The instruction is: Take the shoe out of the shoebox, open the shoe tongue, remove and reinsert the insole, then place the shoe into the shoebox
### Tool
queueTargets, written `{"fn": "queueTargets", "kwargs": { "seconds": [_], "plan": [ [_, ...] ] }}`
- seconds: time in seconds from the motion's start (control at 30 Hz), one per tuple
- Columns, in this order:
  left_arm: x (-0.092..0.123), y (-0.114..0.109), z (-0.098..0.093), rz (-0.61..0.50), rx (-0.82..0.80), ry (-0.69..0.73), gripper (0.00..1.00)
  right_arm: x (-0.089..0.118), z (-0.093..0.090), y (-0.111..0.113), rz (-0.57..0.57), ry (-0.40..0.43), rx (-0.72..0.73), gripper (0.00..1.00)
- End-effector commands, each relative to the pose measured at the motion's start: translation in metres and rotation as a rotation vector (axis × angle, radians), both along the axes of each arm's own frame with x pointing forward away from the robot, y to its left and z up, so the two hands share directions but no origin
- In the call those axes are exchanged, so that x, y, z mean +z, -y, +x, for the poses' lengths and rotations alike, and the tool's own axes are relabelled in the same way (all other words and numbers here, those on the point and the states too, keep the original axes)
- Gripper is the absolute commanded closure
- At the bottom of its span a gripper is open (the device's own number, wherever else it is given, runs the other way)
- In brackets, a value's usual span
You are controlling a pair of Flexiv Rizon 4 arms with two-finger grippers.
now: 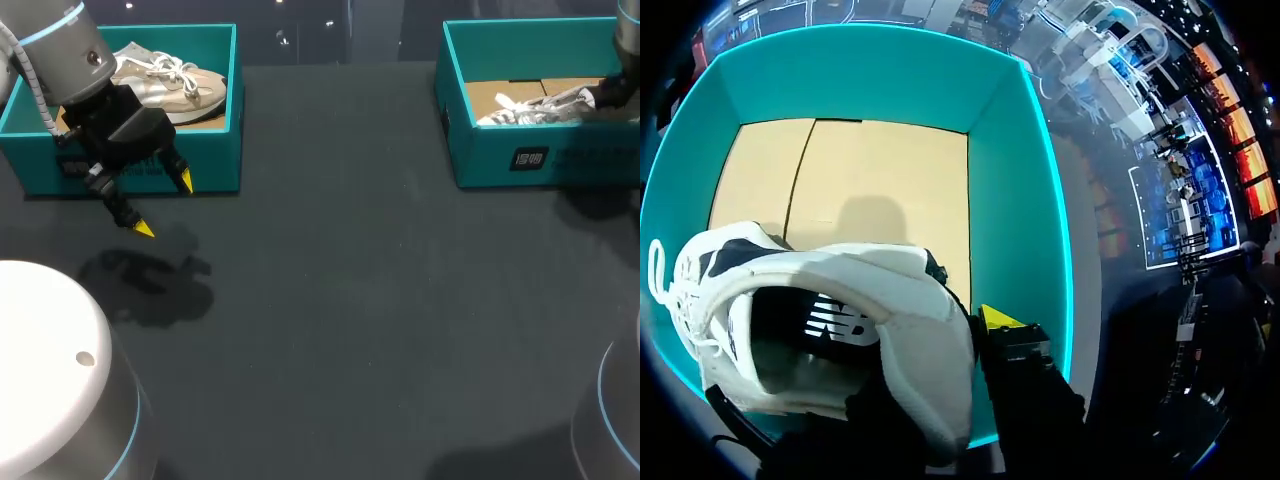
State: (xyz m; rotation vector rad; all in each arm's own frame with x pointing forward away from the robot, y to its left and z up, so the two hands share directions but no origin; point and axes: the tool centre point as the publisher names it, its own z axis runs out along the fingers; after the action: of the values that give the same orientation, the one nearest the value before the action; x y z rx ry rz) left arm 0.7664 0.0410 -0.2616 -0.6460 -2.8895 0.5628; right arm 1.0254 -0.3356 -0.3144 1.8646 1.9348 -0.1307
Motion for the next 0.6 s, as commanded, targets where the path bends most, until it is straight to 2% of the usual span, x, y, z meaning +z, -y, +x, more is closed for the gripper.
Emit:
{"fn": "queueTargets", "kwargs": {
  "seconds": [0.03, 0.23, 0.6],
  "plan": [
    [0.000, -0.001, 0.000, 0.001, -0.001, 0.001, 0.00, 0.003, 0.010, 0.004, 0.001, -0.012, -0.010, 1.00],
    [0.000, -0.001, 0.000, 0.001, -0.001, 0.001, 0.00, 0.005, 0.012, 0.009, -0.008, -0.006, -0.013, 1.00],
    [0.000, -0.001, 0.000, 0.001, -0.001, 0.001, 0.00, -0.022, 0.010, 0.009, 0.027, -0.034, -0.008, 1.00]
  ]
}}
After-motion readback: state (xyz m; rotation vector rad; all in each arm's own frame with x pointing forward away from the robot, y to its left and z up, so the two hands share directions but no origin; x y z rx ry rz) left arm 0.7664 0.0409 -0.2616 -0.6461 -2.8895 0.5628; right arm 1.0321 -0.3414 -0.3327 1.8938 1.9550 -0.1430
